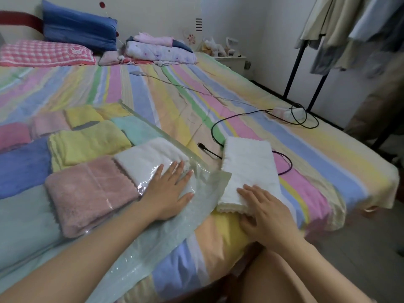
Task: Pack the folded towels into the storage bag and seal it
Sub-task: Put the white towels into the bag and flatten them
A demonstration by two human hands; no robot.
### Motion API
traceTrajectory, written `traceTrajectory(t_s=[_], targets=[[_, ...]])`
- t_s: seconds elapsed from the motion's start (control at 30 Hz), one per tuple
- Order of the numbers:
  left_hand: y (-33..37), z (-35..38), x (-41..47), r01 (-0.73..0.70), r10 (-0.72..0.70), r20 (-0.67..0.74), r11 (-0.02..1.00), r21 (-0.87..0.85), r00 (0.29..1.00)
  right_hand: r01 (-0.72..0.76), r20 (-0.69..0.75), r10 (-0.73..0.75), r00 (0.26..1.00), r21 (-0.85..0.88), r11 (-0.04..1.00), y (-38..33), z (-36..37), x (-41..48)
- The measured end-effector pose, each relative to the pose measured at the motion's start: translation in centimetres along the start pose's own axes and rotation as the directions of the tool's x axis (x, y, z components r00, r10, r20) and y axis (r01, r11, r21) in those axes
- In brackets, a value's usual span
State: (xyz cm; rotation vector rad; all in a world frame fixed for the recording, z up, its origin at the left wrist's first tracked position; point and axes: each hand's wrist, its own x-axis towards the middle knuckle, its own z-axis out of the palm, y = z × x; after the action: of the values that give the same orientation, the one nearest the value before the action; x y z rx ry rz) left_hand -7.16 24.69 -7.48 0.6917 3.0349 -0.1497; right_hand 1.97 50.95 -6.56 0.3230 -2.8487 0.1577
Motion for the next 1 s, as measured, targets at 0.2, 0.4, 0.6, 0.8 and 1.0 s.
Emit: traceTrajectory(t_s=[0.2, 0.4, 0.6, 0.8, 1.0], targets=[[0.9, -2.9, -1.3, -0.263, 0.078, -0.543, 0.926, -0.271, 0.836, 0.034, -0.077, -0.042, 0.996, -0.108, 0.994, 0.2, 1.5, 1.1], [4.3, -3.3, -3.7, -0.299, -0.022, -0.553, 0.822, -0.485, 0.833, -0.117, -0.137, 0.109, 0.985, -0.053, 0.992, 0.3, 1.1, 1.7], [5.4, -5.1, -3.7, -0.152, -0.263, -0.299, 0.463, -0.873, 0.917, -0.413, -0.128, 0.521, 0.844, 0.467, 0.782, 1.8, -4.9, 5.5], [5.3, -7.2, -3.4, 0.172, -0.205, 0.265, -0.384, -0.907, 0.942, -0.164, -0.073, 0.225, 0.972, 0.479, 0.862, -3.4, -10.7, 5.4], [3.1, -6.1, -4.0, 0.034, -0.252, 0.053, -0.081, -0.996, 0.966, 0.172, 0.249, -0.247, 0.937, 0.286, 0.943, -7.8, -10.6, 3.0]])
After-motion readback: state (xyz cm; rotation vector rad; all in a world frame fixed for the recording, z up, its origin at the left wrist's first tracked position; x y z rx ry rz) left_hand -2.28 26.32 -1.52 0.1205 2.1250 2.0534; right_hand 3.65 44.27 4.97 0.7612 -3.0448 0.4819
